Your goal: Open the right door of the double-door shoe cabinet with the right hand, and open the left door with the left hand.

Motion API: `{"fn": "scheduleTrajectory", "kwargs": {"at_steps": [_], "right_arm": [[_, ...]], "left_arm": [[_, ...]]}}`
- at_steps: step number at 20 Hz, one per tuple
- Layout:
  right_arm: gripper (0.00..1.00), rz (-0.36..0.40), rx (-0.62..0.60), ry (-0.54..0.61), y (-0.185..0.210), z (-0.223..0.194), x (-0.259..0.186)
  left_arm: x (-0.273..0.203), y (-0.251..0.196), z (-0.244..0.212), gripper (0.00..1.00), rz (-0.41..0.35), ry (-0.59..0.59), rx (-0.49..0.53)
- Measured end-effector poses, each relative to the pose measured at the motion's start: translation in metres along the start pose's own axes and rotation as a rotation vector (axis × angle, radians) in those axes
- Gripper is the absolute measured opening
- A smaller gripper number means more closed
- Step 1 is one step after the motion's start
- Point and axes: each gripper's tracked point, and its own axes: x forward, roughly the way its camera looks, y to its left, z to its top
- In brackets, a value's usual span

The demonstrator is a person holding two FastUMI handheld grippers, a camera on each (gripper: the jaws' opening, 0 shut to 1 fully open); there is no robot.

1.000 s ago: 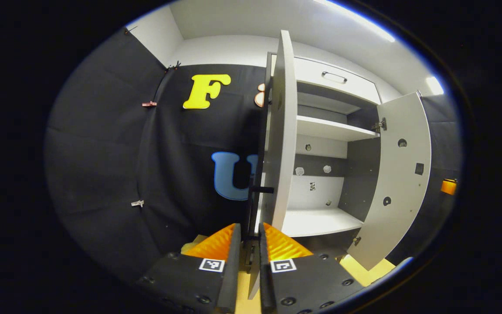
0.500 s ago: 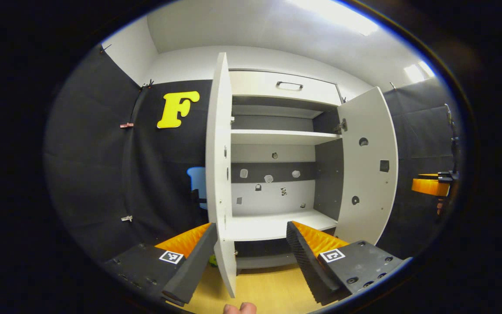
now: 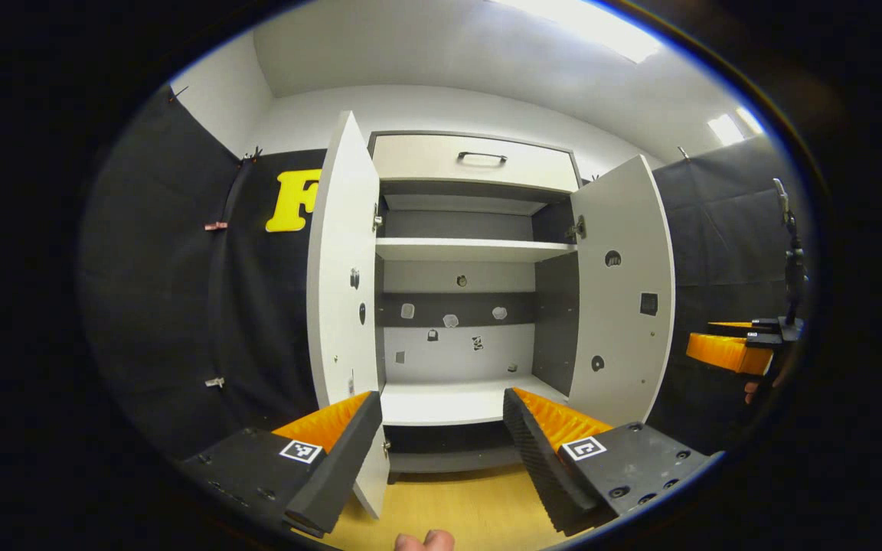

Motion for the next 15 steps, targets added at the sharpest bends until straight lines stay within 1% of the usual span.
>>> {"fn": "scheduleTrajectory", "kwargs": {"at_steps": [1, 2, 9, 15], "right_arm": [[1.00, 0.001, 0.005, 0.003, 0.000, -0.001, 0.000], [0.96, 0.001, 0.010, 0.006, 0.001, -0.003, 0.001], [0.96, -0.009, 0.011, 0.004, -0.003, -0.005, 0.004], [0.96, -0.012, 0.014, 0.002, -0.005, -0.005, 0.004]], "left_arm": [[-0.001, -0.002, -0.003, 0.98, 0.007, 0.005, -0.019], [0.000, -0.005, -0.005, 0.98, 0.005, 0.009, -0.031], [0.003, -0.015, -0.004, 0.98, 0.022, 0.002, -0.020], [0.003, -0.014, -0.003, 0.98, 0.031, 0.009, -0.018]]}}
